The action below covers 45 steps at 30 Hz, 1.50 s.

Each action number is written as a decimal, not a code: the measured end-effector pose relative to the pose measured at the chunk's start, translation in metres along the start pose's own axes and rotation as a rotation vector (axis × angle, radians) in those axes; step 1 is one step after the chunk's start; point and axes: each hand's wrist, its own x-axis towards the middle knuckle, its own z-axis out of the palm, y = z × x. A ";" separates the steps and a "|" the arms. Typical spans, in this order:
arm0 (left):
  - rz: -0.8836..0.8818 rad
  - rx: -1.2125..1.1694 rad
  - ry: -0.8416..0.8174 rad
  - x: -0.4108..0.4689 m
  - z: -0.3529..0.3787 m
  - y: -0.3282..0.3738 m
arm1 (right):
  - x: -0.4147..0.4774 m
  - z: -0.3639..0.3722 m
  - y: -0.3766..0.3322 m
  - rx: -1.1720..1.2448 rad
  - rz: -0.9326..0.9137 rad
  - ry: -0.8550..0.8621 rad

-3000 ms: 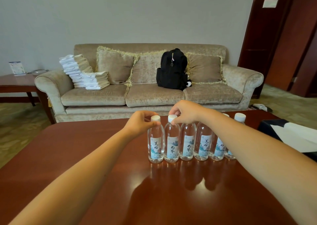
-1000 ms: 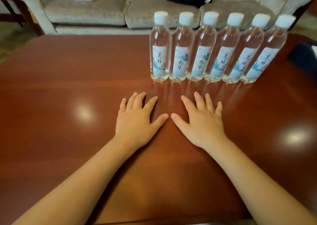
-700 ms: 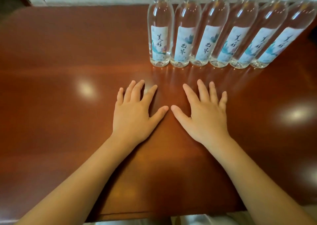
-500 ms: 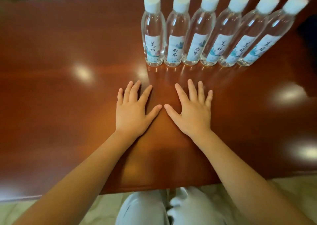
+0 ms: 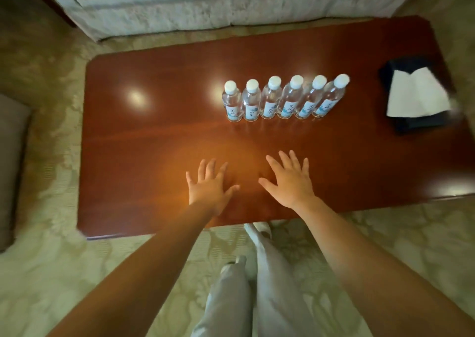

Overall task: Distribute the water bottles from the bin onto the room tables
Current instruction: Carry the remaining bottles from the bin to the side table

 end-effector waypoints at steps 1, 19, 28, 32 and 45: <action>0.003 -0.005 -0.017 -0.021 -0.013 0.002 | -0.021 -0.015 -0.002 0.000 0.002 -0.001; 0.457 0.164 0.205 -0.252 -0.110 0.046 | -0.323 -0.072 -0.033 0.336 0.319 0.438; 0.793 0.267 0.236 -0.317 -0.095 0.134 | -0.437 -0.043 0.004 0.430 0.559 0.626; 0.944 0.315 0.228 -0.360 -0.074 0.179 | -0.502 -0.019 0.024 0.441 0.702 0.698; 1.345 0.492 0.215 -0.587 0.070 0.288 | -0.787 0.113 0.038 0.475 1.176 0.750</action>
